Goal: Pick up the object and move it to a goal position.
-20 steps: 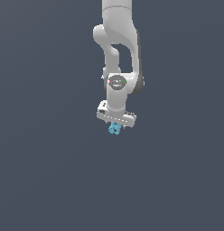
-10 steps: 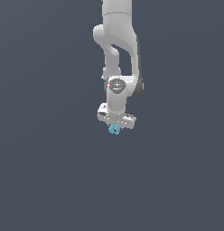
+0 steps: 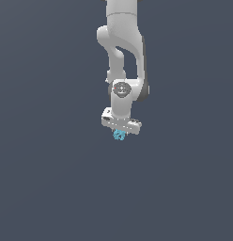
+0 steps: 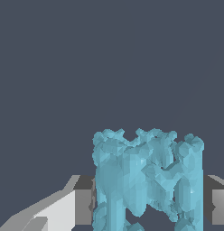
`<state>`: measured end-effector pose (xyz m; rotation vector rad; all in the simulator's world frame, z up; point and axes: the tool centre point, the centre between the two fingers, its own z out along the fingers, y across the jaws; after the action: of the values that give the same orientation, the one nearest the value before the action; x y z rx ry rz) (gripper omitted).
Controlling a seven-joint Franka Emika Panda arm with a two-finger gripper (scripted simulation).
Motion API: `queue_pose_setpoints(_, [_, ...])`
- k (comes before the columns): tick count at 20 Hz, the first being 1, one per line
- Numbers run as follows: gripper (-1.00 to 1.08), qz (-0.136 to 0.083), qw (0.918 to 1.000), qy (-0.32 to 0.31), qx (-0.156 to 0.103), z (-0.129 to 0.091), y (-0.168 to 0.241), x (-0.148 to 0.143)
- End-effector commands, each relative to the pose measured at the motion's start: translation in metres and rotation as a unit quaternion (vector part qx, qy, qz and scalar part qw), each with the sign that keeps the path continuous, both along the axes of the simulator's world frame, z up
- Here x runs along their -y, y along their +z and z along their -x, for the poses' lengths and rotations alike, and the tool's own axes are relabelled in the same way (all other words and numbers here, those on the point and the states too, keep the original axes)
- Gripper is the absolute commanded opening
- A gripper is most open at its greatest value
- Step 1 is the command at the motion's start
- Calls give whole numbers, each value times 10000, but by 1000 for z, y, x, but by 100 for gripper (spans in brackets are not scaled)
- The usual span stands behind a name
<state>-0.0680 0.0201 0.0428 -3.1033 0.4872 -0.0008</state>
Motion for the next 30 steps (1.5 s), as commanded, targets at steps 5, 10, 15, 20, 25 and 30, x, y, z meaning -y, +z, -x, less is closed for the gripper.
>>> queue_pose_setpoints(5, [-100, 0, 10000, 1, 3, -6, 15, -5])
queue_pose_setpoints(10, [-100, 3, 10000, -1, 2, -16, 40, -13])
queue_pose_setpoints(15, [-100, 6, 10000, -2, 1, -32, 78, -24])
queue_pose_setpoints(20, [-100, 6, 10000, -2, 1, -50, 123, -38])
queue_pose_setpoints(25, [-100, 6, 10000, -2, 1, -70, 169, -52])
queue_pose_setpoints(30, [-100, 6, 10000, -2, 1, -89, 212, -66])
